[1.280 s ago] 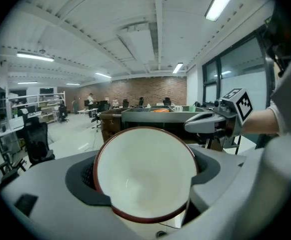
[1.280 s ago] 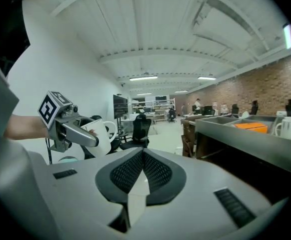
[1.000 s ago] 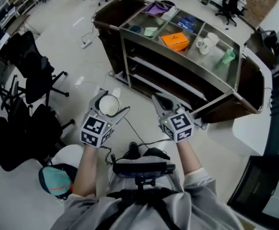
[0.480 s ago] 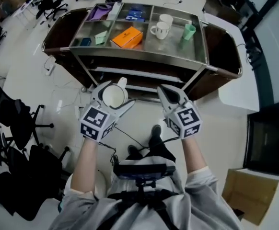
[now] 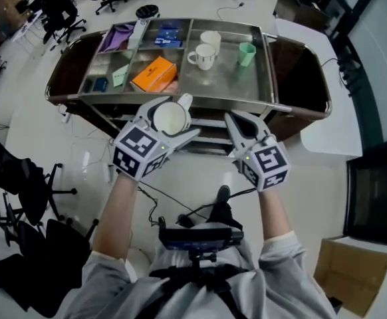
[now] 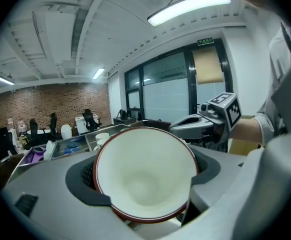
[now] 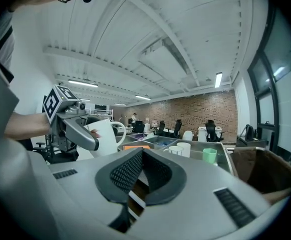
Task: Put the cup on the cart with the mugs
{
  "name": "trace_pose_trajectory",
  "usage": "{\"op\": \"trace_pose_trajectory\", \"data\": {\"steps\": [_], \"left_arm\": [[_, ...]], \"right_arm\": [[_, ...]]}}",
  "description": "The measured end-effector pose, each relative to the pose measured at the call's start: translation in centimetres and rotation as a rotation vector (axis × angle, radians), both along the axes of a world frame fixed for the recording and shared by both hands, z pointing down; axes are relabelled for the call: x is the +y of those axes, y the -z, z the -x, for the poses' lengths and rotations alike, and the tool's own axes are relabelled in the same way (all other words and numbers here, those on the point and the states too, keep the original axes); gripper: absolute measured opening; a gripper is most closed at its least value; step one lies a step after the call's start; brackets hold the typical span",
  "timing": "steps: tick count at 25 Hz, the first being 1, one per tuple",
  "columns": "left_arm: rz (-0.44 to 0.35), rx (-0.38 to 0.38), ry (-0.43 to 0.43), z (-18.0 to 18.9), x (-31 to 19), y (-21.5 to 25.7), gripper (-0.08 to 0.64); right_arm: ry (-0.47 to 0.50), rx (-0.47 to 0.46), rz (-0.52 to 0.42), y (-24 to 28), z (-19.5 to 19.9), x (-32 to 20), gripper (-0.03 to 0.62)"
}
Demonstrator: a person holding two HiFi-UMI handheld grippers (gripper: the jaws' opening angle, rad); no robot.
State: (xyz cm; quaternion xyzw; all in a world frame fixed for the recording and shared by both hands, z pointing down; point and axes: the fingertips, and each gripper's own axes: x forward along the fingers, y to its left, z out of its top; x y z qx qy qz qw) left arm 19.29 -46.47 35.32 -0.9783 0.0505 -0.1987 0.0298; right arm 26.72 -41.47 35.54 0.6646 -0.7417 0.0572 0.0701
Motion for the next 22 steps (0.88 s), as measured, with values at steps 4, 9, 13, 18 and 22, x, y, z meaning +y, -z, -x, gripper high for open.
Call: {"op": "trace_pose_trajectory", "data": {"steps": [4, 9, 13, 18, 22], "left_arm": [[0.009, -0.017, -0.033, -5.6, -1.7, 0.6, 0.433], [0.023, -0.033, -0.076, -12.5, -3.5, 1.6, 0.433], [0.058, -0.053, -0.099, -17.8, -5.0, 1.3, 0.433], [0.087, -0.099, -0.126, -24.1, -6.6, -0.5, 0.433], [0.130, -0.140, -0.160, -27.6, -7.4, -3.7, 0.433]], "right_arm": [[-0.011, -0.011, -0.014, 1.0, -5.1, -1.7, -0.002], [-0.020, -0.010, -0.014, 2.4, -11.3, -3.8, -0.002], [-0.015, -0.014, 0.000, 2.8, -15.6, -4.8, -0.002], [-0.048, -0.023, 0.027, 1.9, -21.0, -6.8, -0.002], [-0.095, -0.040, 0.043, 0.8, -24.0, -7.6, -0.002]]}}
